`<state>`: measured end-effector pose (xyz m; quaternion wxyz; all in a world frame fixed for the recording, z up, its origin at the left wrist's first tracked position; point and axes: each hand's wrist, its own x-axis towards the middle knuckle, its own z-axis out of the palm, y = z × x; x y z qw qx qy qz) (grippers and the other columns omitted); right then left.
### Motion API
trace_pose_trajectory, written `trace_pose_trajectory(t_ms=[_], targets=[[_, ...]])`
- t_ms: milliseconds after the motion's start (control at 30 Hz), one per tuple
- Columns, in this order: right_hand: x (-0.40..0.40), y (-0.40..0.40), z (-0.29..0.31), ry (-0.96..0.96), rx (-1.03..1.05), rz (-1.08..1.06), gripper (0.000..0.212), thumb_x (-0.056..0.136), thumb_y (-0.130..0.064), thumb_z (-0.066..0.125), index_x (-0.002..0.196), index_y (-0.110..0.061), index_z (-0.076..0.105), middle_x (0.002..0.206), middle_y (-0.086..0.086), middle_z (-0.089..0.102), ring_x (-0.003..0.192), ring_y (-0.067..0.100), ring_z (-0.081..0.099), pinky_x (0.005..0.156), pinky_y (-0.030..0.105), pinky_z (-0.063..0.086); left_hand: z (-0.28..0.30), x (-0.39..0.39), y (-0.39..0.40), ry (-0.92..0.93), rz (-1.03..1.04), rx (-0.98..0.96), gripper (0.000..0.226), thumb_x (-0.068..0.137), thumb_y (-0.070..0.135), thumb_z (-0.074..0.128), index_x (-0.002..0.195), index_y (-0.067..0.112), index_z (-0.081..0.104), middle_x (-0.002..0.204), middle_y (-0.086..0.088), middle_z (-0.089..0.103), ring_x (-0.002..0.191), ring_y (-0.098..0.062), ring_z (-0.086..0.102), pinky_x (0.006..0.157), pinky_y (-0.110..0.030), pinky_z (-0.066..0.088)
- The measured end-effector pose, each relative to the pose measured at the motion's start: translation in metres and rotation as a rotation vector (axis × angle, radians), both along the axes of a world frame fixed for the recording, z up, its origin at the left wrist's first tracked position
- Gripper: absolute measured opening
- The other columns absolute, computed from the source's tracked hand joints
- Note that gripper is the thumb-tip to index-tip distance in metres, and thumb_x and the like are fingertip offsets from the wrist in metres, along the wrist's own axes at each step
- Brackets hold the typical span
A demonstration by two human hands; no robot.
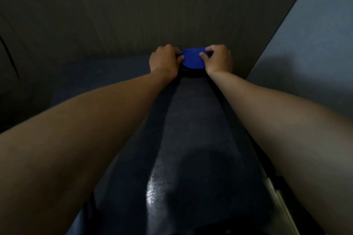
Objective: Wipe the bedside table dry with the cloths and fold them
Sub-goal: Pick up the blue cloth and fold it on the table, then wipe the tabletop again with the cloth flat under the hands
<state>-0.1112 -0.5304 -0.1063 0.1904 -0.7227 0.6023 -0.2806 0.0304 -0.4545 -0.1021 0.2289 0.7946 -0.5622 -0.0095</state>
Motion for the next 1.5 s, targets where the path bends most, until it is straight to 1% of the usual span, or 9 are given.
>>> trace_pose_trajectory(t_ms=[100, 200, 367, 500, 767, 933, 1133, 1300, 1500], targets=[[0.003, 0.017, 0.012, 0.139, -0.095, 0.032, 0.04, 0.089, -0.037, 0.07, 0.128, -0.028, 0.064, 0.127, -0.001, 0.063, 0.121, 0.022, 0.056, 0.1, 0.042, 0.04, 0.01, -0.008, 0.016, 0.095, -0.011, -0.008, 0.025, 0.096, 0.038, 0.053, 0.101, 0.025, 0.073, 0.1, -0.006, 0.073, 0.096, -0.028, 0.066, 0.07, -0.032, 0.047], [0.007, 0.043, 0.027, 0.219, -0.144, 0.12, 0.044, 0.088, -0.035, 0.069, 0.131, -0.029, 0.061, 0.128, 0.003, 0.059, 0.122, 0.026, 0.052, 0.1, 0.042, 0.036, 0.02, -0.017, 0.04, 0.126, -0.022, -0.008, 0.025, 0.095, 0.039, 0.053, 0.101, 0.024, 0.073, 0.096, -0.007, 0.073, 0.095, -0.029, 0.067, 0.072, -0.034, 0.051], [0.02, 0.093, 0.051, 0.089, -0.073, 0.179, 0.029, 0.086, -0.03, 0.07, 0.115, -0.028, 0.069, 0.119, -0.002, 0.068, 0.116, 0.022, 0.059, 0.097, 0.037, 0.036, 0.049, -0.025, 0.085, 0.186, 0.023, 0.004, 0.026, 0.095, 0.032, 0.05, 0.101, 0.023, 0.074, 0.098, -0.01, 0.073, 0.095, -0.032, 0.067, 0.072, -0.037, 0.053], [0.023, 0.139, 0.068, -0.04, 0.044, 0.257, 0.014, 0.086, -0.023, 0.069, 0.098, -0.024, 0.075, 0.103, 0.001, 0.075, 0.102, 0.023, 0.067, 0.09, 0.038, 0.052, 0.069, -0.025, 0.135, 0.199, 0.043, 0.004, 0.025, 0.095, 0.025, 0.049, 0.1, 0.023, 0.073, 0.094, -0.009, 0.073, 0.09, -0.031, 0.067, 0.066, -0.034, 0.05], [0.026, 0.246, 0.082, -0.085, 0.148, 0.412, 0.008, 0.086, -0.02, 0.069, 0.086, -0.018, 0.077, 0.089, 0.005, 0.076, 0.087, 0.023, 0.071, 0.078, 0.036, 0.057, 0.083, -0.017, 0.25, 0.281, 0.129, 0.043, 0.019, 0.099, 0.028, 0.049, 0.095, 0.015, 0.061, 0.088, -0.009, 0.069, 0.082, -0.03, 0.065, 0.067, -0.038, 0.053], [0.033, 0.309, 0.081, -0.07, 0.219, 0.48, 0.01, 0.085, -0.018, 0.068, 0.085, -0.017, 0.077, 0.087, 0.004, 0.076, 0.086, 0.021, 0.071, 0.077, 0.033, 0.056, 0.075, -0.009, 0.315, 0.311, 0.187, 0.081, 0.017, 0.097, 0.03, 0.051, 0.092, 0.016, 0.061, 0.09, -0.011, 0.07, 0.088, -0.033, 0.065, 0.069, -0.037, 0.048], [0.053, 0.367, 0.065, 0.019, 0.328, 0.562, 0.014, 0.085, -0.017, 0.063, 0.087, -0.014, 0.076, 0.093, 0.009, 0.076, 0.093, 0.027, 0.07, 0.08, 0.034, 0.055, 0.055, -0.003, 0.383, 0.283, 0.278, 0.095, 0.019, 0.095, 0.03, 0.051, 0.09, 0.014, 0.061, 0.096, -0.016, 0.07, 0.093, -0.037, 0.065, 0.071, -0.038, 0.047], [0.059, 0.394, 0.048, 0.069, 0.383, 0.547, 0.024, 0.087, -0.007, 0.057, 0.103, -0.016, 0.072, 0.117, 0.012, 0.069, 0.111, 0.03, 0.064, 0.094, 0.032, 0.051, 0.044, 0.0, 0.42, 0.258, 0.28, 0.173, 0.011, 0.086, 0.023, 0.059, 0.093, 0.017, 0.064, 0.102, -0.006, 0.065, 0.095, -0.027, 0.064, 0.078, -0.038, 0.054], [0.054, 0.407, 0.048, 0.282, 0.033, 0.704, 0.028, 0.093, -0.01, 0.057, 0.121, -0.012, 0.061, 0.125, 0.01, 0.052, 0.118, 0.03, 0.051, 0.095, 0.039, 0.046, 0.034, 0.004, 0.431, 0.053, 0.169, 0.204, 0.035, 0.093, 0.024, 0.056, 0.128, 0.018, 0.056, 0.127, -0.005, 0.049, 0.117, -0.024, 0.048, 0.093, -0.038, 0.049]])
